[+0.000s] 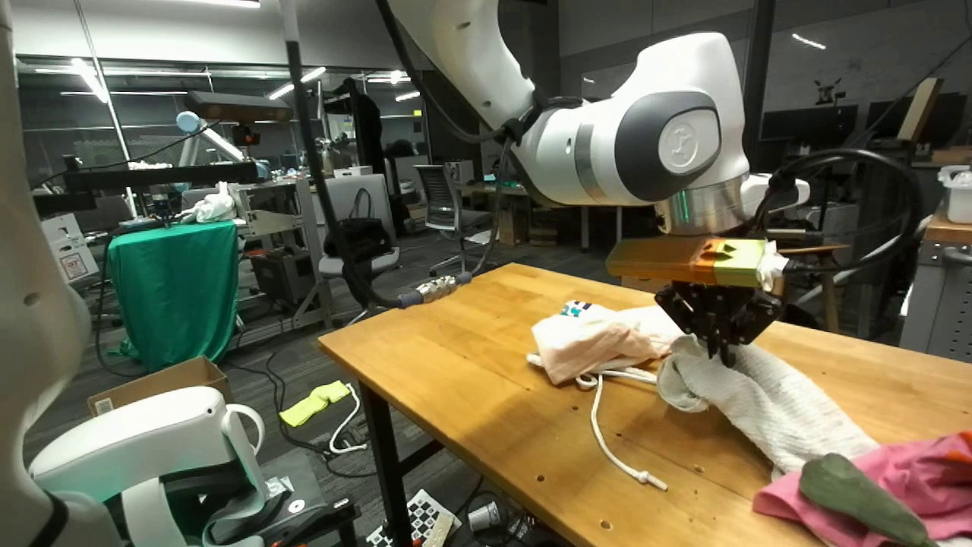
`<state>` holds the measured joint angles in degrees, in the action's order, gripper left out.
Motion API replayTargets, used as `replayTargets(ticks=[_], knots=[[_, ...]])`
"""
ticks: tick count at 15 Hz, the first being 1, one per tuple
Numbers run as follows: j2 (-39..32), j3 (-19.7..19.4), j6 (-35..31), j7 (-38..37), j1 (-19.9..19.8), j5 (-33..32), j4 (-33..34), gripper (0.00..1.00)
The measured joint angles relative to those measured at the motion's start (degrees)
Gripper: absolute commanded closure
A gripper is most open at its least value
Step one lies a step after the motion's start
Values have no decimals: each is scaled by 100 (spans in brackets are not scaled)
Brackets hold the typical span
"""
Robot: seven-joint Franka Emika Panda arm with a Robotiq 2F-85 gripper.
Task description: Spread and clothes on the table
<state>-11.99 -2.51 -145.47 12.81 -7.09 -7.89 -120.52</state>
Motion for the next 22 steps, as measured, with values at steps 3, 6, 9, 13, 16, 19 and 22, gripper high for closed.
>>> replayTargets(ticks=[3, 6, 9, 13, 16, 19, 22], knots=[[413, 82, -254, 0, 68, 171, -186, 94], [831, 173, -368, -85, 248, 269, -343, 94], [1166, 289, -456, -423, 505, 269, -435, 94], [1424, 493, -480, -994, 813, 227, -445, 94], [1525, 687, -476, -1459, 990, 17, -436, 94], [1560, 916, -395, -1907, 1147, -374, -384, 94], [1554, 1185, -224, -2439, 1314, -833, -249, 94]])
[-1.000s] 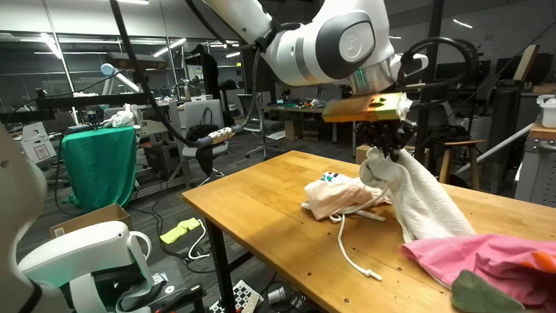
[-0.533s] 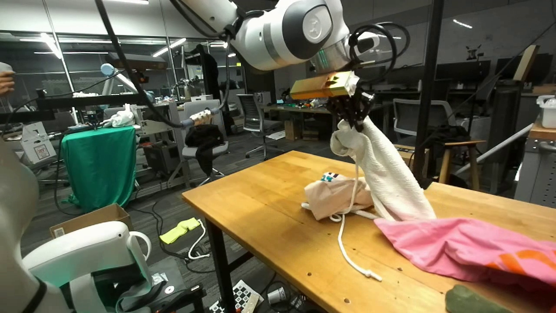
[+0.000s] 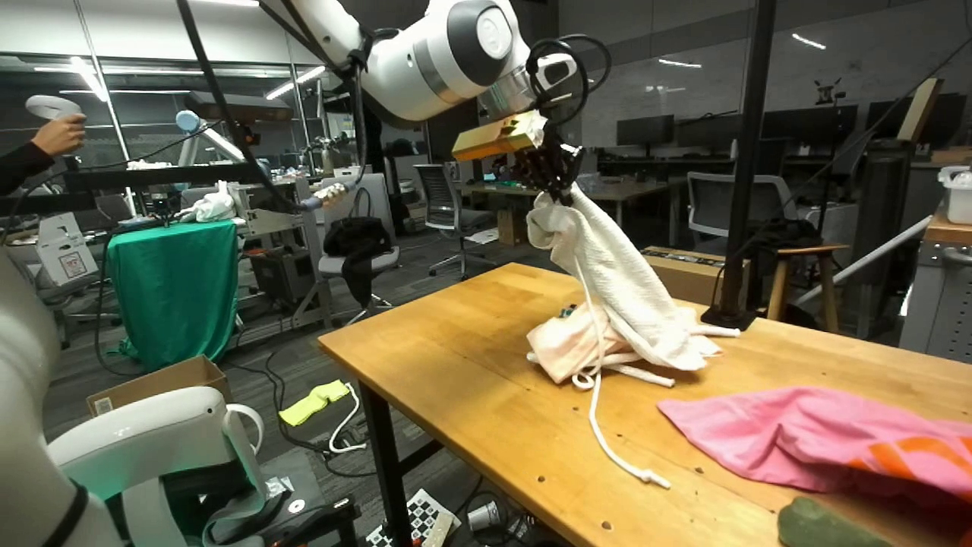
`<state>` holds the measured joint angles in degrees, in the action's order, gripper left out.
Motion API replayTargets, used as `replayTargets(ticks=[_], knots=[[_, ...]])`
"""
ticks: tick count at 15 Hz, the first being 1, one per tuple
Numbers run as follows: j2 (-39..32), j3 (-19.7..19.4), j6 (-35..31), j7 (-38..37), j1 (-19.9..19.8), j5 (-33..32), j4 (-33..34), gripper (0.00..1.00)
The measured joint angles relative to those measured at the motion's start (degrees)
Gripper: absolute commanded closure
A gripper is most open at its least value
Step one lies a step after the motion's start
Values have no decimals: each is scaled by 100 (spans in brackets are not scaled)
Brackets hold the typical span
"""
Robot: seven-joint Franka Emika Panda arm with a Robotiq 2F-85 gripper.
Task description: Spread and clothes on the table
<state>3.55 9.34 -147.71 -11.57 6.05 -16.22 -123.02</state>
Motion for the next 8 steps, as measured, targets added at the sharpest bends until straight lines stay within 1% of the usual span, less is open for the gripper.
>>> replayTargets(ticks=[4, 8], knots=[[-152, 323, 307, -458, 269, -366, 423, 94], [-637, 500, 843, -519, 583, -706, 1268, 94]])
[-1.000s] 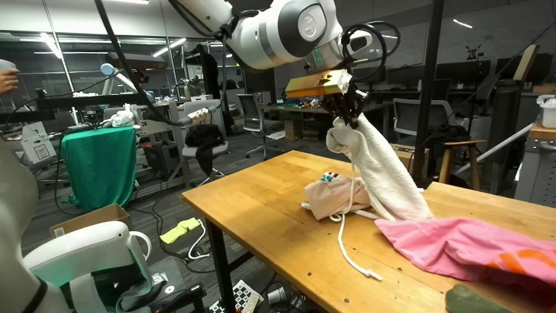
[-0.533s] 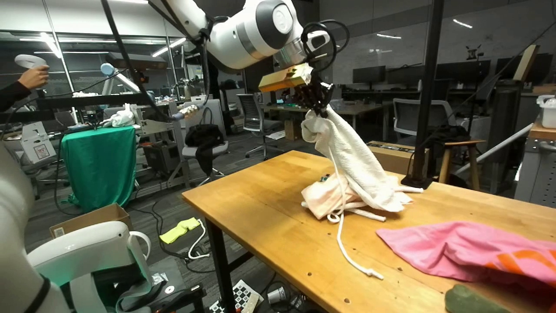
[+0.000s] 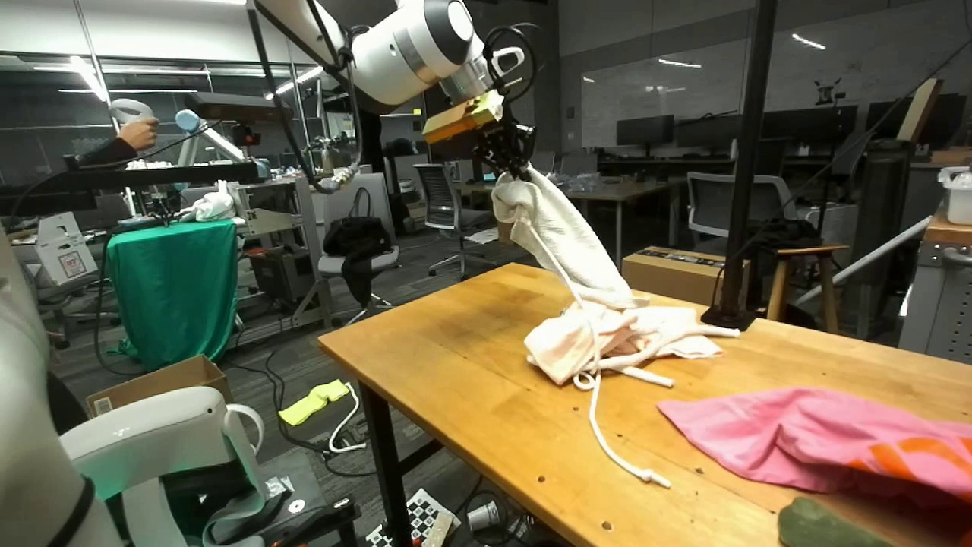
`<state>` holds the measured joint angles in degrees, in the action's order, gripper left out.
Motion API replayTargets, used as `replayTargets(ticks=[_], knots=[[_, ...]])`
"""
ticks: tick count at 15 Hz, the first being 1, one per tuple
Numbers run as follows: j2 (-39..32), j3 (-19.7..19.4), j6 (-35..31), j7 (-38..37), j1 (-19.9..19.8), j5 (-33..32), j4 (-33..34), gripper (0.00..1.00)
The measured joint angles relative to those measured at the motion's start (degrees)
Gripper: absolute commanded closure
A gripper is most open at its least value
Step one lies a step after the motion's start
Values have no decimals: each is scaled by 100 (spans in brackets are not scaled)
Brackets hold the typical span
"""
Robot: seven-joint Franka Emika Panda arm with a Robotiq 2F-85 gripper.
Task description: Spread and clothes on the table
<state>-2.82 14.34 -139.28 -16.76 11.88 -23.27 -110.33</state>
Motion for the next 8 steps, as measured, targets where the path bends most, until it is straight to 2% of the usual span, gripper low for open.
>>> replayTargets(ticks=[5, 8], knots=[[-1086, 2, 891, -82, 561, -619, 1382, 94], [-1808, -66, 1290, -99, 966, -693, 2201, 94]])
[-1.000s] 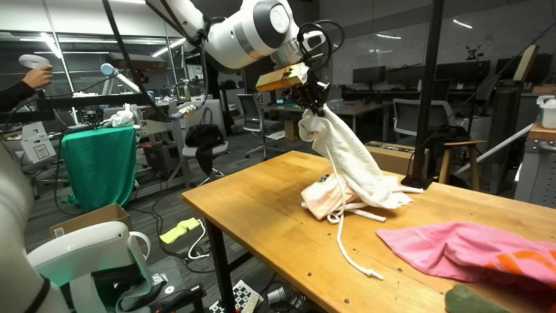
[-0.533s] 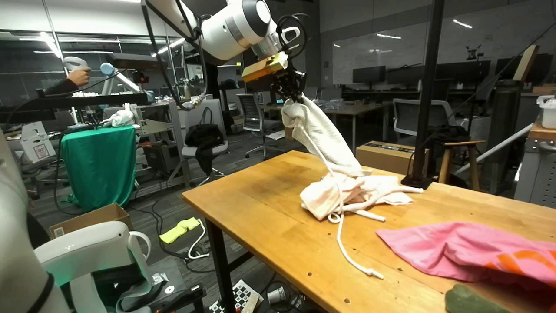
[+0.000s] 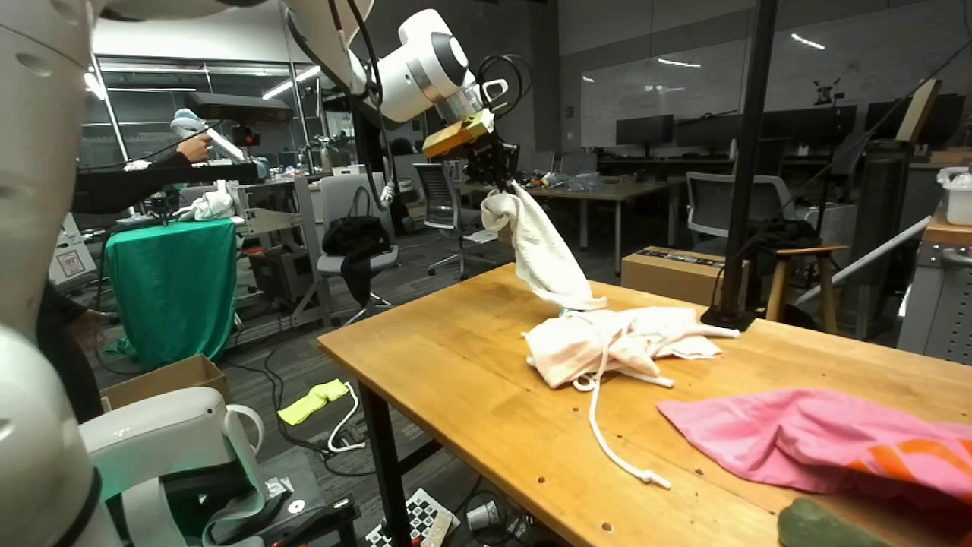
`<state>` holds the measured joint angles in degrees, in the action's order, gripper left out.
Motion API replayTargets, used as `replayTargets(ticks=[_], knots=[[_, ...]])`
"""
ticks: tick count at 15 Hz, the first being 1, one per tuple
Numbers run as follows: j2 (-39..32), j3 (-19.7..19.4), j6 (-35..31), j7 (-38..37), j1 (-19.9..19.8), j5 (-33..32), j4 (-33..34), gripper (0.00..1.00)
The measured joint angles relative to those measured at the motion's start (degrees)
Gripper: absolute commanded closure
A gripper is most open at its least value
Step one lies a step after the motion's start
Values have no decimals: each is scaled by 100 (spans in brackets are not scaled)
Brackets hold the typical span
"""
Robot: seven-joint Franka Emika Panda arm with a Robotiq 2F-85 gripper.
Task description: Spread and clothes on the table
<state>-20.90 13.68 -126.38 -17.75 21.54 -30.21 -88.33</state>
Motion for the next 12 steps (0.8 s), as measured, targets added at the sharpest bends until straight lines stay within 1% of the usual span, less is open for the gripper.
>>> replayTargets(ticks=[4, 8, 10, 12], knots=[[-865, -201, 456, -2, 575, 0, 1024, 94], [-1583, -373, 830, -1, 1043, 27, 1973, 94], [-1924, -377, 935, -1, 1170, 36, 2471, 94], [-2229, -375, 1046, 3, 1206, 56, 2947, 93]])
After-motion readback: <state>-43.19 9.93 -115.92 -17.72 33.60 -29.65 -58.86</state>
